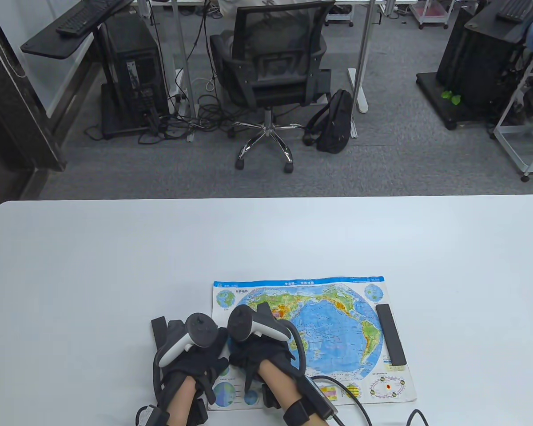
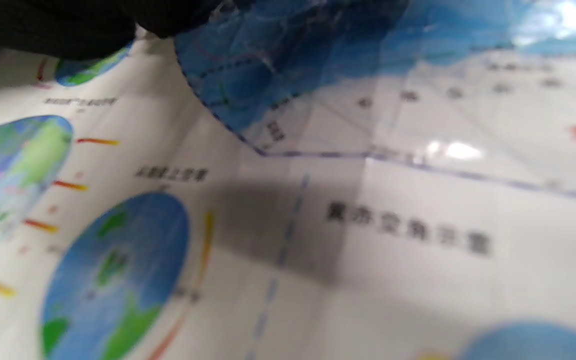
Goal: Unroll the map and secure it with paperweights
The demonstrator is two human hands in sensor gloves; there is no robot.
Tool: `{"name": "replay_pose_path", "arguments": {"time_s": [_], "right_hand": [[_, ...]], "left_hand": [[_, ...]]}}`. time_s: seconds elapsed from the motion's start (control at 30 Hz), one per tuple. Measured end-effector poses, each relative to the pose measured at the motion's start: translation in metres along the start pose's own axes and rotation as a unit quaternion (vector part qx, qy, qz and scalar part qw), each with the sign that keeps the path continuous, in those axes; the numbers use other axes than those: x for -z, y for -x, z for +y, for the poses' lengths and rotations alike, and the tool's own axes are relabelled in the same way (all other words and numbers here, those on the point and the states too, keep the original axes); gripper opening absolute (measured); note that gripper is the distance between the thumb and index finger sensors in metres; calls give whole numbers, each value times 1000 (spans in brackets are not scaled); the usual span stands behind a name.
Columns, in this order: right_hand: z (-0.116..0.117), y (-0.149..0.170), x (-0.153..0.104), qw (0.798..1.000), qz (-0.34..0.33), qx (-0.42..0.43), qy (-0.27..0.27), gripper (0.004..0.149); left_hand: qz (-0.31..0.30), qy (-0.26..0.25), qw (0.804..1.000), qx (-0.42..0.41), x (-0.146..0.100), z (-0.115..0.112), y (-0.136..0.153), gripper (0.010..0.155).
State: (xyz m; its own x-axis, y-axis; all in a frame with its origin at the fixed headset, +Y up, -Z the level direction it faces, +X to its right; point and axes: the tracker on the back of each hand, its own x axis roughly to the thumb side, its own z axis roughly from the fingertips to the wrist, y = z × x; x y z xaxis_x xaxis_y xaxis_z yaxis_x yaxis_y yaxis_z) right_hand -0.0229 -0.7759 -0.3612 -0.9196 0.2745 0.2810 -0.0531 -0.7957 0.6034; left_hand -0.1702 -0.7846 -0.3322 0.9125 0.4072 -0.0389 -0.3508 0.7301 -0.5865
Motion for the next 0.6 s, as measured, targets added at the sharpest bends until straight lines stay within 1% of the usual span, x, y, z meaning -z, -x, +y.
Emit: {"name": "replay_pose_path", "arguments": {"time_s": [0.13,0.27,0.37,0.43,0.53,0.6], "right_hand": [[-1,-1,0,1000,5,-5,-3,63],[-1,0,0,1000,7,2,-6,63],[-2,-1,0,1000,8,-2,-8,63],[-2,0,0,1000,8,-1,-8,63],[-2,0,0,1000,8,-1,-9,63],[-2,0,0,1000,8,0,-9,63]], "left_hand": [[-10,-11,1000,-3,-1,3,2,67],[-17,-49,999,16,-7,11,-1,62],[-27,-61,998,6,-13,17,-3,62],[-41,-78,996,-7,-20,23,-5,62],[-70,-121,990,-22,-30,33,-5,62],[-75,-165,983,-41,-40,43,-1,62]]}}
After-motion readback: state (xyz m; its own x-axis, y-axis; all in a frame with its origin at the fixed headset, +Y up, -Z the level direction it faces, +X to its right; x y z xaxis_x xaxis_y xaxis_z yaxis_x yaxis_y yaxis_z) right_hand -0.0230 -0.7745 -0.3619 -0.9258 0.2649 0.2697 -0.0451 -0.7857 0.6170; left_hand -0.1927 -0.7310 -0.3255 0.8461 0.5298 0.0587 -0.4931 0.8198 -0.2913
